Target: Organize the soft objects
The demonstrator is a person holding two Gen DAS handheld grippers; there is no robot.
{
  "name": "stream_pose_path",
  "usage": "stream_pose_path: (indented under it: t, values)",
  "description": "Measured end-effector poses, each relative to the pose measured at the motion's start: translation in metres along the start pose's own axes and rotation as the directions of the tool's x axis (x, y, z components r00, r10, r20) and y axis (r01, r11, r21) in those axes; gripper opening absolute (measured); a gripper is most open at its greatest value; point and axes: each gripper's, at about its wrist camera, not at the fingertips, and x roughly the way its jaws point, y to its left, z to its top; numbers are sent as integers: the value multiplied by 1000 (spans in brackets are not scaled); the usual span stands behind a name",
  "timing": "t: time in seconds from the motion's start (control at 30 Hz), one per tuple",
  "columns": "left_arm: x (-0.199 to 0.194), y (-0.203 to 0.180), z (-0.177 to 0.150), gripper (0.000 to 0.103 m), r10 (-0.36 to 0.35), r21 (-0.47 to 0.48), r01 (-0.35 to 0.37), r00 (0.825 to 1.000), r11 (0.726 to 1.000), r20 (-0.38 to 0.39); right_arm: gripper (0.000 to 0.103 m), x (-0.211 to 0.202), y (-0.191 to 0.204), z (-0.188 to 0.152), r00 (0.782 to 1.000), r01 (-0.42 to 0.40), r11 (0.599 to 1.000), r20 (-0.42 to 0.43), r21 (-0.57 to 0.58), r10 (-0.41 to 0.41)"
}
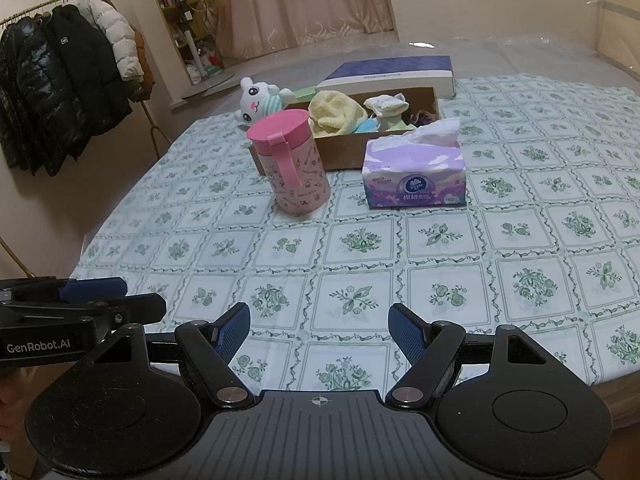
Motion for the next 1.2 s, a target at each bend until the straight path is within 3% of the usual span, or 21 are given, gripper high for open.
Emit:
stream_pose_path:
  t: [1.2]
  values:
    - [-2,1,0,59,5,10,-5,1000,1000,12,76,-1,1,5,1000,-2,1000,13,-2,2]
